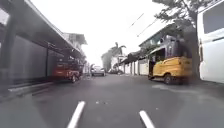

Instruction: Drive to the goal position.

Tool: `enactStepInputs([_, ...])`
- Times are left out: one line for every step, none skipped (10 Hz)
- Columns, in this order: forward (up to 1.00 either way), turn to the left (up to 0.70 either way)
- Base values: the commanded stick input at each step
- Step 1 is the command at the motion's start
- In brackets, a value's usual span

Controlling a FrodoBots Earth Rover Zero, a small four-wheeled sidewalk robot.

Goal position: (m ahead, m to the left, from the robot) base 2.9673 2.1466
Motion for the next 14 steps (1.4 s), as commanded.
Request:
enactStepInputs([0.70, 0.00])
enactStepInputs([0.70, 0.00])
enactStepInputs([0.70, -0.03])
enactStepInputs([0.70, -0.07])
enactStepInputs([0.70, -0.11])
enactStepInputs([0.70, -0.15])
enactStepInputs([0.70, -0.19])
enactStepInputs([0.70, -0.23])
enactStepInputs([0.70, -0.27])
enactStepInputs([0.70, -0.31])
enactStepInputs([0.70, -0.35])
enactStepInputs([0.70, -0.35])
enactStepInputs([0.70, -0.35])
enactStepInputs([0.70, -0.34])
